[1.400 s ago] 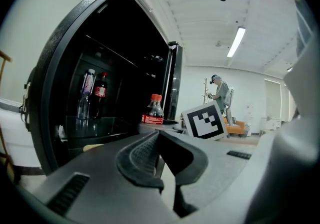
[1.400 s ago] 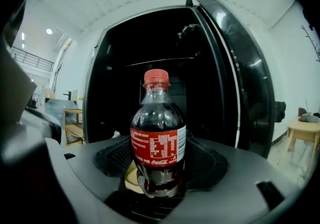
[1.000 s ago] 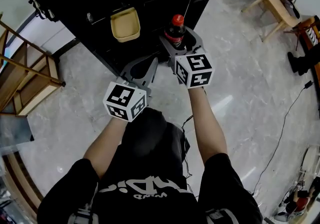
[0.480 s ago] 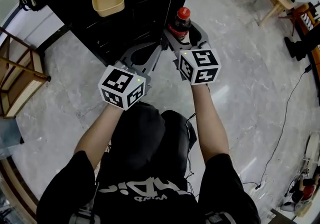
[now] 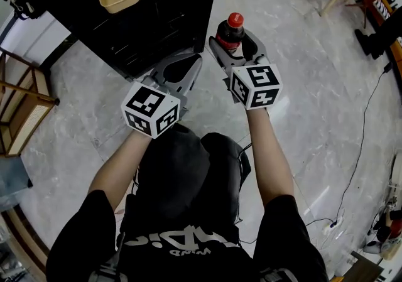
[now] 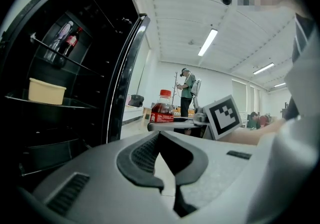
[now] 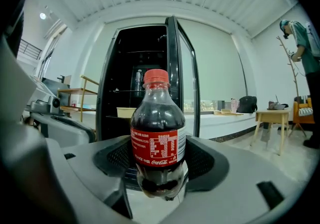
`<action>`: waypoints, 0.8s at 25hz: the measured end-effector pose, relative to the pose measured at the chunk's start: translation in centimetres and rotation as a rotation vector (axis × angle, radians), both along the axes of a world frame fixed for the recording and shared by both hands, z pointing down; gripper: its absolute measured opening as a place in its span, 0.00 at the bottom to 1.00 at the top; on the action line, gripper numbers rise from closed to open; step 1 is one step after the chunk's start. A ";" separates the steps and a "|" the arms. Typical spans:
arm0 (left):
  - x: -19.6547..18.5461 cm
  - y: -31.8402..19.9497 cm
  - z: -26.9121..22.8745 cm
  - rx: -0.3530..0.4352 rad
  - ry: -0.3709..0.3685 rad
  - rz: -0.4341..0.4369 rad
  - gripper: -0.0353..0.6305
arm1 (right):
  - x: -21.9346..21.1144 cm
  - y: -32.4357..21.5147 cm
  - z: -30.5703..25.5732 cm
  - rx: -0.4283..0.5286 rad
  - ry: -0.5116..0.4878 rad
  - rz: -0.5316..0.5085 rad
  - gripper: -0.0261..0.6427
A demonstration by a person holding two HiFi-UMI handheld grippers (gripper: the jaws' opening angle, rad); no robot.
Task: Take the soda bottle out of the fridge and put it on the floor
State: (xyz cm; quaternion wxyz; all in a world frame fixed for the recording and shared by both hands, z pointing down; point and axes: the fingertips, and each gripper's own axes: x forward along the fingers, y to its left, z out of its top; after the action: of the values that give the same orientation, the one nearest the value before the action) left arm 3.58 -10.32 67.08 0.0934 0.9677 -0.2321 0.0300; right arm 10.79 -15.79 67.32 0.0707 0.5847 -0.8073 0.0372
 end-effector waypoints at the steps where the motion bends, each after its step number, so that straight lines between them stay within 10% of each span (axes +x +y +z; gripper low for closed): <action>1: 0.2 0.1 0.2 0.000 0.000 0.010 0.06 | 0.5 0.2 0.2 0.005 0.000 0.008 0.52; 20: 3.4 0.4 10.4 -0.026 -0.015 0.129 0.06 | 5.9 2.4 12.1 0.027 -0.062 0.129 0.52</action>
State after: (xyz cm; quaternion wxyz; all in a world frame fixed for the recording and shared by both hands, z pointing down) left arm 6.98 -9.96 77.49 0.1023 0.9791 -0.1696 0.0461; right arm 16.69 -13.40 79.45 0.0353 0.6348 -0.7703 0.0489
